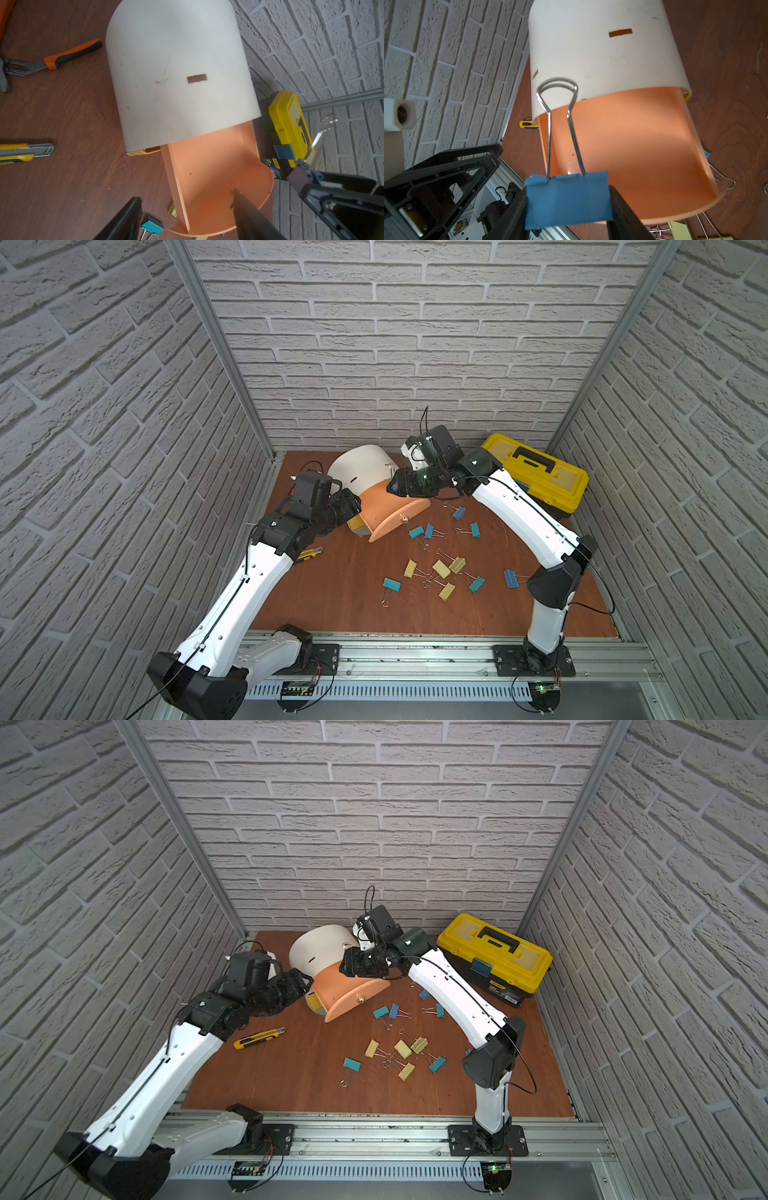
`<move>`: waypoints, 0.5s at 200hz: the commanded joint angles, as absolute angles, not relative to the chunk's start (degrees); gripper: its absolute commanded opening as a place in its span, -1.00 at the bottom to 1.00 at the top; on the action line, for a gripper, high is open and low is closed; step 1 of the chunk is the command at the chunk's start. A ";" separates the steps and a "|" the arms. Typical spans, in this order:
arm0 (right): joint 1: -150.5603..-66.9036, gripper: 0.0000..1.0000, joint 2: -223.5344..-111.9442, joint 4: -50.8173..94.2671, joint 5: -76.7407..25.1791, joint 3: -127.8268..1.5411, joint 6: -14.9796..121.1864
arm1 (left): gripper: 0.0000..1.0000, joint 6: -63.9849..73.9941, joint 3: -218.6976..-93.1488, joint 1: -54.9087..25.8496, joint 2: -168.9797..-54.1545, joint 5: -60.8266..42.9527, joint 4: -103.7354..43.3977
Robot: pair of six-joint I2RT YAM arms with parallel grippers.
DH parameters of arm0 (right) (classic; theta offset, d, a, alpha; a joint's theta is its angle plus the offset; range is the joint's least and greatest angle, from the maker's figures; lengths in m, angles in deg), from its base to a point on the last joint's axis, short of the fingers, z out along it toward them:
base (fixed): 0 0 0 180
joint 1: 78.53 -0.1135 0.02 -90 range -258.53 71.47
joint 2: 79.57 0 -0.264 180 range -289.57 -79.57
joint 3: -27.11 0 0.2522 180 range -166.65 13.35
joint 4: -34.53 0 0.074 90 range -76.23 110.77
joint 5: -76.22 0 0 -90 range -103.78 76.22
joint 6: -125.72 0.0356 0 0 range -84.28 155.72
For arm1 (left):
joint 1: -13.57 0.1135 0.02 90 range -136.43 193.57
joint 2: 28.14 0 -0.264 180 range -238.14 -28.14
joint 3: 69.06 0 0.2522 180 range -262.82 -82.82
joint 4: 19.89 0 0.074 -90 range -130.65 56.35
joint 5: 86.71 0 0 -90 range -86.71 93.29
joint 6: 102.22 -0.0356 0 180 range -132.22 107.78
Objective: Put the binder clips in the drawer according to color
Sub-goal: Place the binder clip in the drawer.
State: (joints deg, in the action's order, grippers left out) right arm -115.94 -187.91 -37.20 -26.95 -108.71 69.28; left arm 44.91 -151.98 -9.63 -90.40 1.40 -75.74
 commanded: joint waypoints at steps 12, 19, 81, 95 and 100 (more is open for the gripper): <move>-116.41 -0.22 -188.41 -37.56 -27.23 -110.73 66.94 | 0.48 45.91 -150.25 -9.74 -88.50 2.86 -75.07; -116.41 -0.21 -188.60 -37.75 -27.20 -110.99 66.70 | 0.48 46.01 -149.98 -9.78 -88.33 3.02 -75.05; -116.38 -0.04 -188.82 -38.20 -27.14 -111.28 66.02 | 0.48 46.23 -149.87 -9.73 -87.64 3.17 -75.51; -116.42 0.04 -188.65 -38.33 -26.88 -111.28 65.93 | 0.48 46.23 -149.88 -9.74 -87.62 3.12 -75.54; -116.41 0.07 -188.56 -38.38 -26.88 -111.28 65.83 | 0.48 46.27 -149.88 -9.74 -87.64 3.12 -75.54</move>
State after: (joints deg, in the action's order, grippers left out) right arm -116.05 -188.98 -38.71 -26.93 -109.74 67.05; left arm 46.18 -150.45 -9.63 -88.41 2.21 -75.74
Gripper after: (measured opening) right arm 0.528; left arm 0.740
